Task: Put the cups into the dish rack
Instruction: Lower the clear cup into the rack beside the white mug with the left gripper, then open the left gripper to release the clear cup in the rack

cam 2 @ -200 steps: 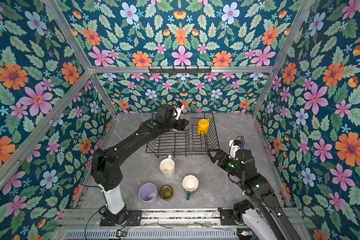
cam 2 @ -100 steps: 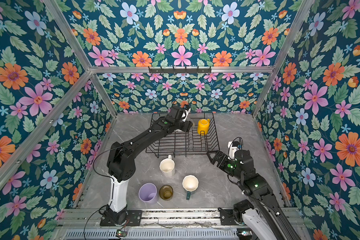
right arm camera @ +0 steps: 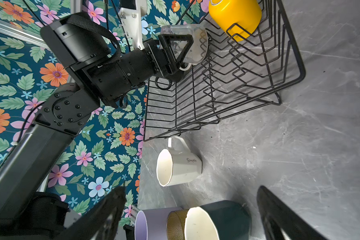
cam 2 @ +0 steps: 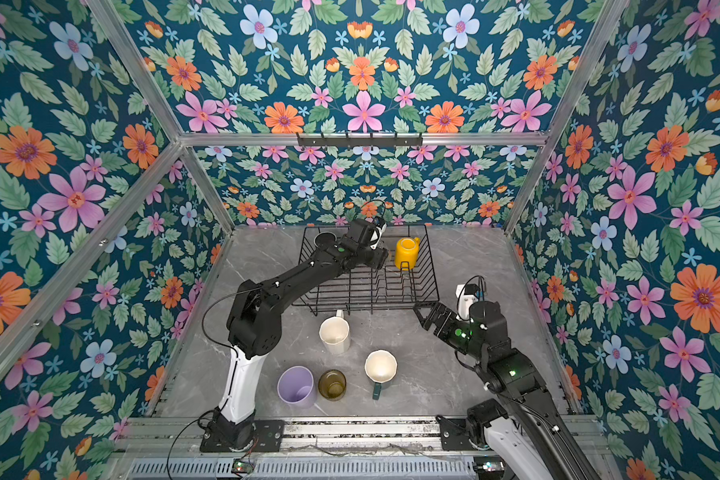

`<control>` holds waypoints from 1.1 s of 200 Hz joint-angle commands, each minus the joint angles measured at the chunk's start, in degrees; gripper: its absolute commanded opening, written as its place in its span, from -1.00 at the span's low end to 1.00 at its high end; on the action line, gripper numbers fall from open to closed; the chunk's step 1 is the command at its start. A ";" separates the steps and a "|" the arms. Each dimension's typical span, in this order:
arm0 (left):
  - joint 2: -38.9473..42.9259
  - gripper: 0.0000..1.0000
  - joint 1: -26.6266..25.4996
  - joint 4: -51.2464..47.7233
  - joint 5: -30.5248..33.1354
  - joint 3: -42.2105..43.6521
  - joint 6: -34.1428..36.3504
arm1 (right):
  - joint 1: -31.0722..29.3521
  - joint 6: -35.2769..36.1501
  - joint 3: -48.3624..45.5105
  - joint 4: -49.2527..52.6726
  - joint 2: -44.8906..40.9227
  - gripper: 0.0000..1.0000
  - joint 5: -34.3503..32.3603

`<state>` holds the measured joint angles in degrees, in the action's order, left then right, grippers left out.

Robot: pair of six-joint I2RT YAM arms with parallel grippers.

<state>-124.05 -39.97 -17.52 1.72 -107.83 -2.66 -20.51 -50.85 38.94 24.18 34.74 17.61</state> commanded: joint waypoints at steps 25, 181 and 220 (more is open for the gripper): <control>-2.20 -1.00 -0.02 3.68 1.89 -1.40 0.55 | -0.06 -0.48 -0.07 1.18 -1.48 0.96 -0.16; -9.90 -0.43 -0.03 0.47 1.98 -6.16 -0.16 | -0.08 -1.27 -1.40 1.74 -3.03 0.96 -0.64; -10.12 0.27 -0.08 -0.01 2.06 -6.08 -0.04 | -0.06 -1.36 -1.50 1.50 -3.01 0.95 -0.64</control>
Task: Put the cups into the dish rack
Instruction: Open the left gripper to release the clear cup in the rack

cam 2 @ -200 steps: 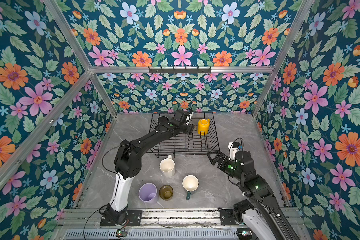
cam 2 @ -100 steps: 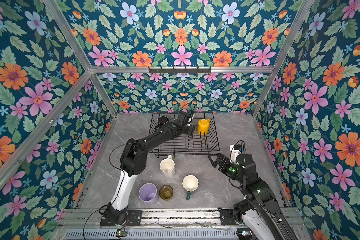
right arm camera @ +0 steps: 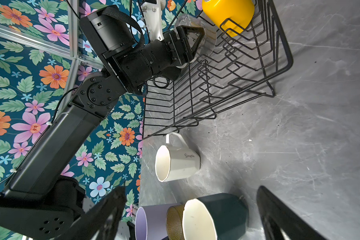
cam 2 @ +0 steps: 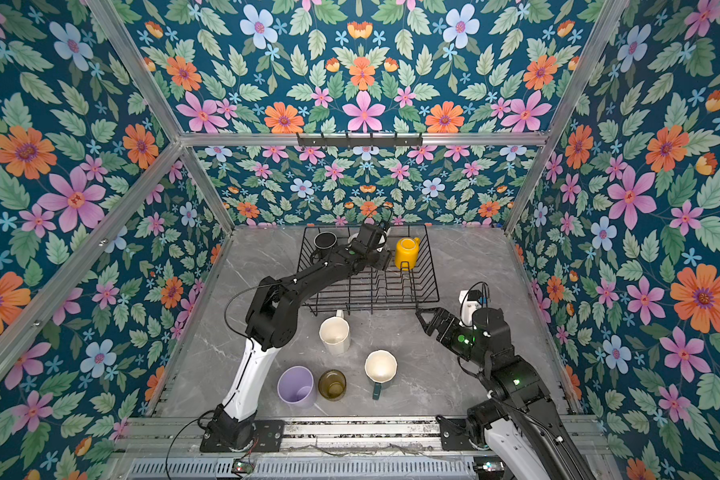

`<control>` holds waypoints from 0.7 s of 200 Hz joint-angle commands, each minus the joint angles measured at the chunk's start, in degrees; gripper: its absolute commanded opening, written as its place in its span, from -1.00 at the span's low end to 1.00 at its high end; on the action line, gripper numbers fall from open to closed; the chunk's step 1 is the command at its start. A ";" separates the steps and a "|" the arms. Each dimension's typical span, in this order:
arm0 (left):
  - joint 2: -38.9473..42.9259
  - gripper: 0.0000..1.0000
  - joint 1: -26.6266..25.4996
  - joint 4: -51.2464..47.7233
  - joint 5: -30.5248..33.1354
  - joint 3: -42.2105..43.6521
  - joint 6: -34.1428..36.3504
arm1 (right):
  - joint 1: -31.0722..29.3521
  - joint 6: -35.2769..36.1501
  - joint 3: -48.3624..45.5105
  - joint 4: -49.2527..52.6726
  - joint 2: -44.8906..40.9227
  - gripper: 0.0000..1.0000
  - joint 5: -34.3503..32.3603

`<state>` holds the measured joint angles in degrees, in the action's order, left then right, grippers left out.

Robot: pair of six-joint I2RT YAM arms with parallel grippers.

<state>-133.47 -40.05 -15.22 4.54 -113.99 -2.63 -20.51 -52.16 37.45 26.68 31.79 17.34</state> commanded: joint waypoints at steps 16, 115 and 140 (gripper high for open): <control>-0.65 0.37 0.03 -2.44 -1.01 0.17 0.00 | -0.06 -0.04 -0.10 -1.06 -0.04 0.95 -0.37; 0.83 0.79 0.01 -2.03 -2.15 0.91 -0.62 | -0.05 -0.24 -0.41 -1.88 0.72 0.95 -0.12; 1.97 0.76 0.06 -0.84 -2.34 1.97 -0.94 | -0.10 -0.19 -0.44 -2.17 0.89 0.95 0.03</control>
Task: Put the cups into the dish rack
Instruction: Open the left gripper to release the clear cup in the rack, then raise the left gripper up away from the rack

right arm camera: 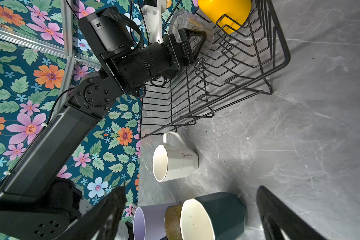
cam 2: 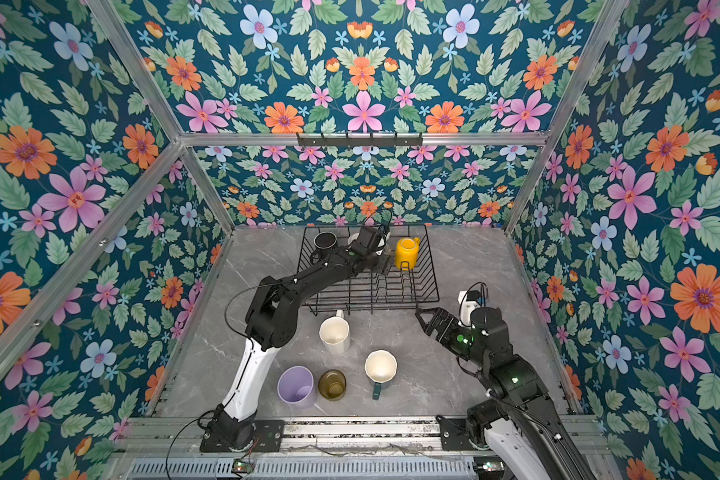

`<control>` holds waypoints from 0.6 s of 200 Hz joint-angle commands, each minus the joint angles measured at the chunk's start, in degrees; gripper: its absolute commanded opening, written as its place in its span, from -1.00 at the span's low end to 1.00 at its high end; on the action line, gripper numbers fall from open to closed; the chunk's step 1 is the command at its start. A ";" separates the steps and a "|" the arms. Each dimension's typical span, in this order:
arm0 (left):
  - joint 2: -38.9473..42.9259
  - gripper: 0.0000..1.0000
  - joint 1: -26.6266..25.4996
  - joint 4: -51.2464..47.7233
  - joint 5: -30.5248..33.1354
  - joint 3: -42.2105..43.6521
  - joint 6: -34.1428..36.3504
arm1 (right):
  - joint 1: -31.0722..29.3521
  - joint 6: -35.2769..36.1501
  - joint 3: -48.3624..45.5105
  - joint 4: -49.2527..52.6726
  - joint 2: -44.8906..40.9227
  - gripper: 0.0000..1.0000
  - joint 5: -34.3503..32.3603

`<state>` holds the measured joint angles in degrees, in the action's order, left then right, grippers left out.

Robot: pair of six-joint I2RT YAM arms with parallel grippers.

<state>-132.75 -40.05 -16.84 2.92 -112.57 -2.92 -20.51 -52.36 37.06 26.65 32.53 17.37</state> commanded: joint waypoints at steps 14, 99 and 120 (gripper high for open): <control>1.61 0.66 0.06 1.10 -0.89 0.60 -0.67 | -0.05 -0.05 -0.02 -2.44 0.39 0.95 0.12; 3.13 -0.20 0.06 1.95 -1.92 0.88 -1.21 | -0.10 -0.07 0.03 -2.86 1.14 0.95 0.43; 3.79 -0.28 0.06 2.40 -2.21 1.30 -1.39 | -0.08 -0.02 0.13 -2.84 1.21 0.95 0.47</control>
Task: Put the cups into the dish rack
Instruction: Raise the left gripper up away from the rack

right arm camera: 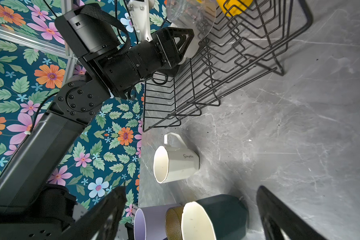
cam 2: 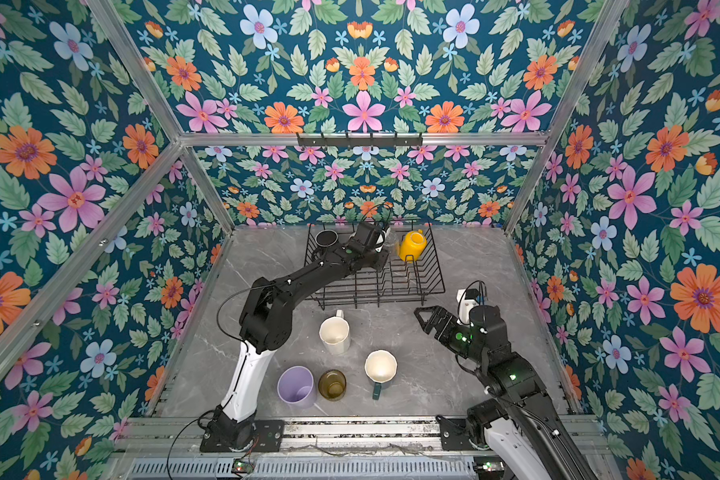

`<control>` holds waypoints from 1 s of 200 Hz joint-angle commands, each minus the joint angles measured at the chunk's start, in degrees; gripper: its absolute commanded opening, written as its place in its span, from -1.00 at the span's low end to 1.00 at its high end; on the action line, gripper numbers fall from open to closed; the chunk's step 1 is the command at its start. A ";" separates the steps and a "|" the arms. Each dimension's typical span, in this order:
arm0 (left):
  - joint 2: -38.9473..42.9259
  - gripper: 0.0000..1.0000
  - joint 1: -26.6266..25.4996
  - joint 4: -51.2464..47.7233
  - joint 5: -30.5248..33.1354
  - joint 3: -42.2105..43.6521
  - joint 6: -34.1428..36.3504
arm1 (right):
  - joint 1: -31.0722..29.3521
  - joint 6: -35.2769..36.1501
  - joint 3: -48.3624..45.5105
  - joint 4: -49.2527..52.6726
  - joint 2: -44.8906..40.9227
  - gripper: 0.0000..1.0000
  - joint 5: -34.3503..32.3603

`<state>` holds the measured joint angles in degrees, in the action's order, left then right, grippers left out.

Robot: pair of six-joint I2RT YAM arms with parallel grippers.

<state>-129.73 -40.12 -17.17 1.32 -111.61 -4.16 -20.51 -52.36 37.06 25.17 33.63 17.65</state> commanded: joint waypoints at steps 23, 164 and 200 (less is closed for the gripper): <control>1.21 -0.19 0.13 2.44 -0.62 0.27 0.01 | -0.07 -0.02 0.12 -1.35 0.04 0.95 0.19; -0.50 0.93 0.13 3.03 0.81 -5.79 0.06 | -0.06 0.24 0.64 -0.80 0.65 0.95 0.10; -4.29 0.93 0.13 3.82 -0.01 -9.29 -2.39 | -0.05 0.68 1.43 0.57 0.28 0.95 0.02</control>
<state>-132.64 -40.05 -14.20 1.54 -119.28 -4.62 -20.51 -52.34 37.78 24.71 34.20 17.76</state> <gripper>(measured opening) 0.966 0.978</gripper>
